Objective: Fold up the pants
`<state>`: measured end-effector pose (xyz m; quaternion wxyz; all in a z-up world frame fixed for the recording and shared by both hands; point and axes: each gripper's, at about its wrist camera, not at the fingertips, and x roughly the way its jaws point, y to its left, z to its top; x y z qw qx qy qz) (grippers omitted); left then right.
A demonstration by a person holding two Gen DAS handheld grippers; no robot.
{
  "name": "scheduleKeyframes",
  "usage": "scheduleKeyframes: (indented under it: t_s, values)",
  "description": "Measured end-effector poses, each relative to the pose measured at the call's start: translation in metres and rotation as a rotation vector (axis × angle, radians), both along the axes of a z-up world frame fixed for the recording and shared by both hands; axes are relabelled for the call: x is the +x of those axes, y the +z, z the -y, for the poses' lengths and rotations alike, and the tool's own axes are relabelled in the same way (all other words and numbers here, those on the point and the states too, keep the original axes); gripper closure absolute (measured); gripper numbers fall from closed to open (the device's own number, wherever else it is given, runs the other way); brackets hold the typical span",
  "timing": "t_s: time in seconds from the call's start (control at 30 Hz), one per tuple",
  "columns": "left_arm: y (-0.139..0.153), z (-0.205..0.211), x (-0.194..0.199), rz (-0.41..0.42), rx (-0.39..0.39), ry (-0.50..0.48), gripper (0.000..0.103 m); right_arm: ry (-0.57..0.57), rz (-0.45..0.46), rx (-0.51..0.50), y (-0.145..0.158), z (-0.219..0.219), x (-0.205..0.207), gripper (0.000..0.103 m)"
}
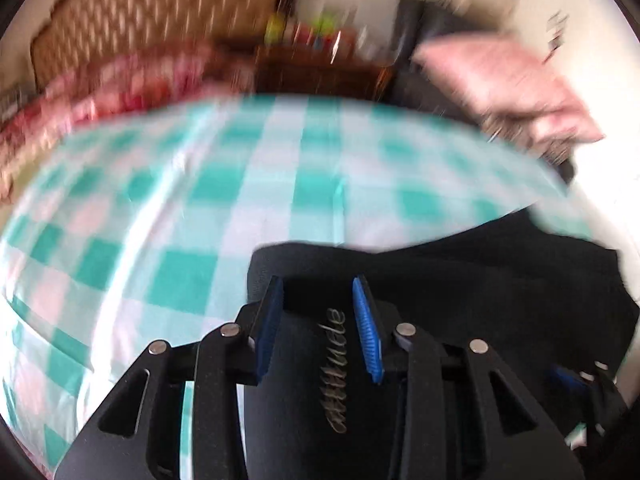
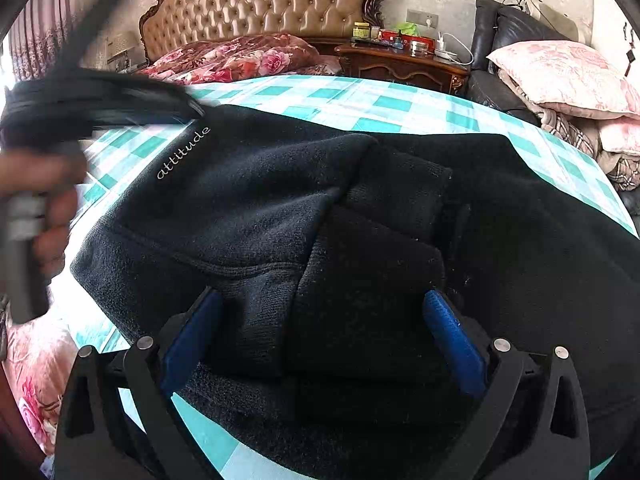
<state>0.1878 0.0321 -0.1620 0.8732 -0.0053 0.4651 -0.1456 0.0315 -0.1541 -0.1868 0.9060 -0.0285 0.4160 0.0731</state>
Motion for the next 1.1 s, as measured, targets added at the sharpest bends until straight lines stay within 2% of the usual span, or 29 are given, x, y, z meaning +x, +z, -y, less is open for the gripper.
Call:
scheduleKeyframes:
  t_s: [0.03, 0.1, 0.17, 0.23, 0.33, 0.4, 0.47, 0.53, 0.57, 0.63, 0.7, 0.77, 0.8, 0.83, 0.9, 1.1]
  values:
    - [-0.009, 0.004, 0.006, -0.044, 0.013, -0.012, 0.066, 0.002, 0.0, 0.0, 0.0, 0.0, 0.0, 0.004]
    - [-0.004, 0.006, 0.004, -0.028, 0.024, -0.025, 0.064, 0.005, 0.002, 0.0, 0.0, 0.0, 0.0, 0.004]
    - [-0.001, -0.002, -0.003, -0.007, -0.012, 0.006, 0.063, 0.008, 0.002, 0.008, 0.0, 0.001, 0.0, 0.004]
    - [0.01, -0.01, -0.024, 0.072, -0.031, 0.022, 0.064, 0.01, -0.011, 0.042, 0.005, 0.006, 0.0, 0.005]
    - [0.031, -0.017, -0.083, 0.225, -0.085, -0.012, 0.064, 0.008, 0.003, 0.241, 0.027, 0.042, -0.013, 0.005]
    - [0.039, -0.009, -0.137, 0.311, -0.115, -0.089, 0.063, -0.052, 0.013, 0.282, 0.033, 0.068, -0.02, 0.005]
    - [0.041, 0.012, -0.176, 0.347, -0.104, -0.185, 0.063, -0.155, -0.012, 0.356, 0.033, 0.104, -0.023, 0.005]
    - [0.036, 0.041, -0.205, 0.381, -0.032, -0.285, 0.062, -0.209, -0.055, 0.463, 0.027, 0.134, -0.022, 0.005]
    - [0.033, 0.053, -0.212, 0.395, 0.01, -0.324, 0.062, -0.227, -0.066, 0.475, 0.025, 0.142, -0.022, 0.005]
    - [0.025, 0.083, -0.219, 0.435, 0.134, -0.394, 0.062, -0.25, -0.073, 0.479, 0.023, 0.151, -0.023, 0.005]
    - [0.017, 0.099, -0.215, 0.447, 0.204, -0.42, 0.062, -0.251, -0.089, 0.537, 0.022, 0.157, -0.024, 0.005]
    - [0.002, 0.115, -0.208, 0.409, 0.282, -0.475, 0.059, -0.257, -0.103, 0.584, 0.021, 0.162, -0.025, 0.005]
    - [-0.005, 0.122, -0.206, 0.419, 0.327, -0.491, 0.058, -0.262, -0.107, 0.601, 0.021, 0.165, -0.025, 0.005]
    - [-0.009, 0.123, -0.205, 0.435, 0.331, -0.488, 0.058, -0.266, -0.113, 0.618, 0.02, 0.169, -0.023, 0.005]
    - [-0.005, 0.124, -0.199, 0.413, 0.291, -0.456, 0.084, -0.263, -0.132, 0.651, 0.018, 0.174, -0.02, 0.005]
    - [0.018, 0.107, -0.21, 0.471, 0.222, -0.407, 0.087, -0.225, -0.197, 0.796, 0.011, 0.174, -0.001, 0.005]
